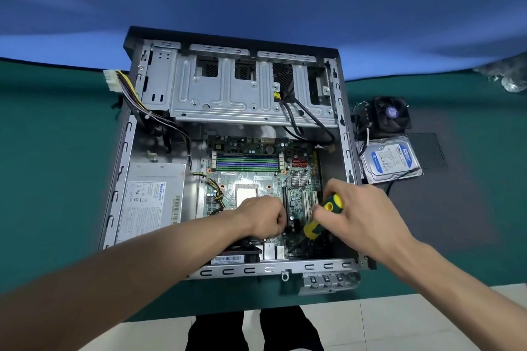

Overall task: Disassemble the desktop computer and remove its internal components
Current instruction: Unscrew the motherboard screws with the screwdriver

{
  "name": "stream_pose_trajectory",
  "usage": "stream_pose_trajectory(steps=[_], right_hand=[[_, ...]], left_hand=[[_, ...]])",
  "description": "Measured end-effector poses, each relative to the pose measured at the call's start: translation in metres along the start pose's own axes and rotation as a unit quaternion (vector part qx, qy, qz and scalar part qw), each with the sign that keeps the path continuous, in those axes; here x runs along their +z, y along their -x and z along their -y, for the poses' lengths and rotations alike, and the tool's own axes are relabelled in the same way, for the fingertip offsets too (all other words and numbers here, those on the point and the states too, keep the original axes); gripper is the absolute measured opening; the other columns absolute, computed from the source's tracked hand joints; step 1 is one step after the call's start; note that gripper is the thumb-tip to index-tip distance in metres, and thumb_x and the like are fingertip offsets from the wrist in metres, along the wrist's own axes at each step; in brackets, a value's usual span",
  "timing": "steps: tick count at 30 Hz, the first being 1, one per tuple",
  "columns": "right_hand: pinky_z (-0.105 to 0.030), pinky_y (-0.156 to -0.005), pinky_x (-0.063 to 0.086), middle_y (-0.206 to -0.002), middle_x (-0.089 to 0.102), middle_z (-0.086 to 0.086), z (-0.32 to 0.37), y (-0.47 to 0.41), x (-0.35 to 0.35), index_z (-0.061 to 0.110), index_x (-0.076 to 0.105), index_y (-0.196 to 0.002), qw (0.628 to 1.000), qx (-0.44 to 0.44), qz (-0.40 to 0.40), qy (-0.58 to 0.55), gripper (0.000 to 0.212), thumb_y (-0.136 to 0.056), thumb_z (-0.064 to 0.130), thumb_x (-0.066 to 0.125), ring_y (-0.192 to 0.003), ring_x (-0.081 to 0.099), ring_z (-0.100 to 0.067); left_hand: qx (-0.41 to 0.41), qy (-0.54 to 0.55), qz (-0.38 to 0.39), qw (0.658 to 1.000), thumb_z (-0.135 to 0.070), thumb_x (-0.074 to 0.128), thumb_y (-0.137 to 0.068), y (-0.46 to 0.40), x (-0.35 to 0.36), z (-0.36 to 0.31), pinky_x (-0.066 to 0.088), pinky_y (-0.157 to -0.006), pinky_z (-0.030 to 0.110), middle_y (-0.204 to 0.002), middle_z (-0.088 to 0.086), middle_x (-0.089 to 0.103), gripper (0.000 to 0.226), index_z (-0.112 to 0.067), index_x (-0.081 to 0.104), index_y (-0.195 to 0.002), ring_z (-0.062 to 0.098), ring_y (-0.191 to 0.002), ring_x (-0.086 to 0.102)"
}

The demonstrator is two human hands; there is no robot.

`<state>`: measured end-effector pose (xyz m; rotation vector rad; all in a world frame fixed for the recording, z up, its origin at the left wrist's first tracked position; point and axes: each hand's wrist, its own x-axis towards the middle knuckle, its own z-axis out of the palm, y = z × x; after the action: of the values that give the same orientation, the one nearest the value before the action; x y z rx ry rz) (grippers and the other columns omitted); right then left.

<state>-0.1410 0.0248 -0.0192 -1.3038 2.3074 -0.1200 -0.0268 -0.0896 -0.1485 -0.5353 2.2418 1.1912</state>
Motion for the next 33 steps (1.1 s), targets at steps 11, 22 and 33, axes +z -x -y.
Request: stream_pose_trajectory(steps=[11,22,33], right_hand=[[-0.024,-0.046,0.037,-0.049,0.06,0.0,-0.0044,0.0049,0.0049,0.028,0.049,-0.079,1.0,0.004,-0.001,-0.016,0.019,-0.076,0.047,0.052,-0.047,0.052,-0.011],[-0.02,-0.044,0.03,-0.049,0.057,0.001,-0.0049,0.0035,0.0036,0.032,0.045,-0.074,0.999,0.02,-0.022,-0.016,0.017,-0.076,0.046,0.054,-0.047,0.049,-0.005],[-0.019,-0.044,0.031,-0.047,0.057,-0.001,-0.0047,0.0063,0.0053,0.03,0.048,-0.078,0.999,0.023,-0.045,-0.008,0.019,-0.076,0.048,0.053,-0.048,0.051,-0.005]], left_hand=[[-0.016,0.025,0.005,1.0,-0.001,0.054,-0.083,-0.0014,0.0001,0.0001,0.039,-0.066,0.022,-0.087,-0.009,0.067,0.025,-0.016,0.072,-0.092,0.006,-0.078,0.056],[-0.021,0.03,0.003,0.999,-0.002,0.056,-0.082,-0.0031,0.0005,0.0016,0.039,-0.063,0.021,-0.081,-0.01,0.065,0.023,-0.018,0.072,-0.085,0.009,-0.077,0.058],[-0.03,0.04,0.006,0.999,0.0,0.057,-0.081,-0.0039,0.0011,0.0038,0.038,-0.055,0.019,-0.078,-0.01,0.065,0.023,-0.018,0.071,-0.081,0.01,-0.076,0.062]])
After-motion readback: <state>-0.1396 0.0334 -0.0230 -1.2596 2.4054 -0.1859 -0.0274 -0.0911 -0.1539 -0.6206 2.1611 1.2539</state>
